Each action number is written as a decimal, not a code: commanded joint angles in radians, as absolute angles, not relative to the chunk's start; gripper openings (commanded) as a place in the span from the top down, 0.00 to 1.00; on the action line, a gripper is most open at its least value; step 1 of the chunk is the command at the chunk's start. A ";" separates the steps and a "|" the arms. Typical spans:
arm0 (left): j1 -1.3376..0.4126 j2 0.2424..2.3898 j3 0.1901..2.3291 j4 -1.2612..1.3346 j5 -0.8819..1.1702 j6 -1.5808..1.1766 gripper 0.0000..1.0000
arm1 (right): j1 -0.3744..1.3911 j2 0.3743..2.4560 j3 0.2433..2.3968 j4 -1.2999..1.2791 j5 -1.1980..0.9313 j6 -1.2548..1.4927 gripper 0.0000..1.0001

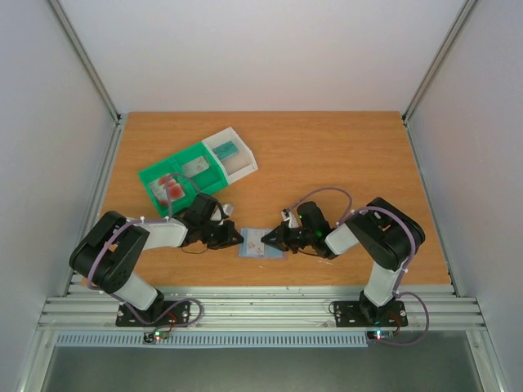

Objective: Take the credit cards out of the card holder

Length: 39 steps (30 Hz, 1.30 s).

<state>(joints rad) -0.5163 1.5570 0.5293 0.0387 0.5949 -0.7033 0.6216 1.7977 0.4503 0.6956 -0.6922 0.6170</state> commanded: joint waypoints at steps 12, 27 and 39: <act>-0.523 1.614 0.508 -0.045 0.500 -0.675 0.97 | 0.627 1.702 0.444 0.483 -0.611 0.557 0.99; -0.523 1.564 0.457 -0.011 0.502 -0.705 0.97 | 0.611 1.551 0.448 0.274 -0.561 0.493 0.99; -0.522 1.519 0.477 -0.073 0.511 -0.689 0.97 | 0.603 1.327 0.523 -0.108 -0.407 0.336 0.99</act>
